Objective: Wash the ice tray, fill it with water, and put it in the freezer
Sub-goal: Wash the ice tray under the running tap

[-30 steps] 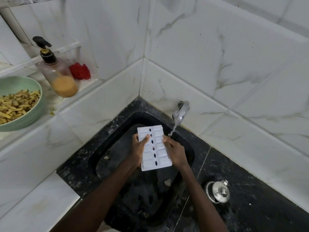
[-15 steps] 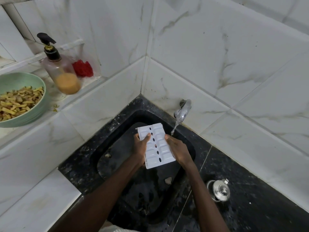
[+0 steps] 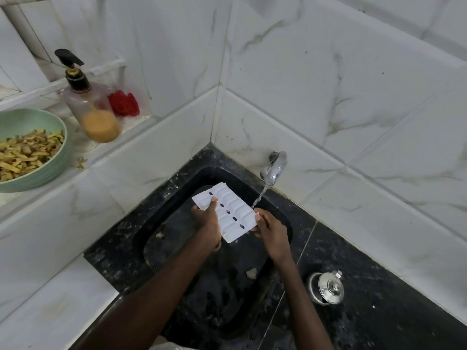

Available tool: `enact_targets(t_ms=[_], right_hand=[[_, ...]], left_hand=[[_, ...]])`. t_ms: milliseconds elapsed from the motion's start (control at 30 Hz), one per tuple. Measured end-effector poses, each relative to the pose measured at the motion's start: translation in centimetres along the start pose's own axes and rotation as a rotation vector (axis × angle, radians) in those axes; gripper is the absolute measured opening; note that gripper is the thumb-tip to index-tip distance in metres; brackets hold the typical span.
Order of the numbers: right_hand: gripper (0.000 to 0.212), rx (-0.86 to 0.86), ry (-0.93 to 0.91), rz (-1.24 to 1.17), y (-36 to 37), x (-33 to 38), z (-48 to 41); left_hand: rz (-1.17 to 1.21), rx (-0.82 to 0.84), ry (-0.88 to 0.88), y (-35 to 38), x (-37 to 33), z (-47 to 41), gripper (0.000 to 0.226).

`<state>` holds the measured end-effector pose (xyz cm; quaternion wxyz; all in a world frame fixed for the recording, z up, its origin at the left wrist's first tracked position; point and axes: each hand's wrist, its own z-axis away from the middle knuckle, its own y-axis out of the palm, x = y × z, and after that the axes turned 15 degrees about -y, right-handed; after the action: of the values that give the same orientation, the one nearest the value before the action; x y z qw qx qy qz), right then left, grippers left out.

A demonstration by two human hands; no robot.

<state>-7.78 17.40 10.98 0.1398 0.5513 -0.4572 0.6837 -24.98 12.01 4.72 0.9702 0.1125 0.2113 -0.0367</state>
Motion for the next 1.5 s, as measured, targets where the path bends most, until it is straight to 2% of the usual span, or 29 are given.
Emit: enact_targets(t_ms=[167,300,400,467,600,700,733,833,933,1000,1100,1267,1433,1500], right_hand=[[0.032,-0.183,-0.041,0.022,-0.2,-0.4,0.6],[0.025,-0.182,-0.202,0.301,-0.6,-0.5,0.8],[0.032,-0.173,-0.238,0.447,-0.4,-0.8,1.1],[0.039,-0.132,-0.249,0.497,-0.3,-0.8,1.2],[0.047,0.08,-0.379,0.611,-0.1,-1.9,0.8],[0.053,0.142,-0.3,0.65,-0.1,-2.6,0.2],[0.053,0.184,-0.309,0.655,0.0,-2.7,0.2],[0.047,0.261,-0.423,0.679,-0.2,-2.8,0.5],[0.048,0.163,-0.27,0.559,-0.9,-2.9,0.4],[0.053,0.209,-0.245,0.539,-0.7,-2.7,0.6],[0.056,0.353,-0.326,0.583,-0.5,-2.8,1.2],[0.061,0.347,-0.256,0.59,-0.8,-3.8,1.0],[0.062,0.485,-0.37,0.599,-0.1,-2.5,2.4],[0.06,0.477,-0.381,0.614,-0.6,-2.6,2.6]], left_hand=[[0.03,-0.036,-0.016,0.5,0.0,-0.7,0.045],[0.035,-0.083,-0.033,0.6,0.1,-1.0,0.057],[0.08,-0.075,-0.033,0.9,-0.2,-1.1,0.059],[0.101,-0.076,-0.022,1.0,-0.4,-0.9,0.061],[0.039,-0.023,-0.053,0.9,0.4,-1.0,0.069],[-0.009,-0.051,-0.034,1.0,1.4,-3.0,0.088],[-0.029,-0.058,-0.017,1.0,1.4,-3.0,0.089],[-0.026,-0.046,0.027,1.0,0.5,-0.2,0.066],[0.003,0.028,0.041,1.7,1.0,0.9,0.056],[-0.023,0.02,0.053,1.8,1.2,1.4,0.052],[-0.077,0.019,0.091,1.6,0.9,1.1,0.051],[-0.177,0.081,0.064,1.7,1.5,1.7,0.049],[-0.201,0.109,0.061,0.8,0.8,1.3,0.046],[-0.205,0.136,0.052,0.6,0.6,1.3,0.047]])
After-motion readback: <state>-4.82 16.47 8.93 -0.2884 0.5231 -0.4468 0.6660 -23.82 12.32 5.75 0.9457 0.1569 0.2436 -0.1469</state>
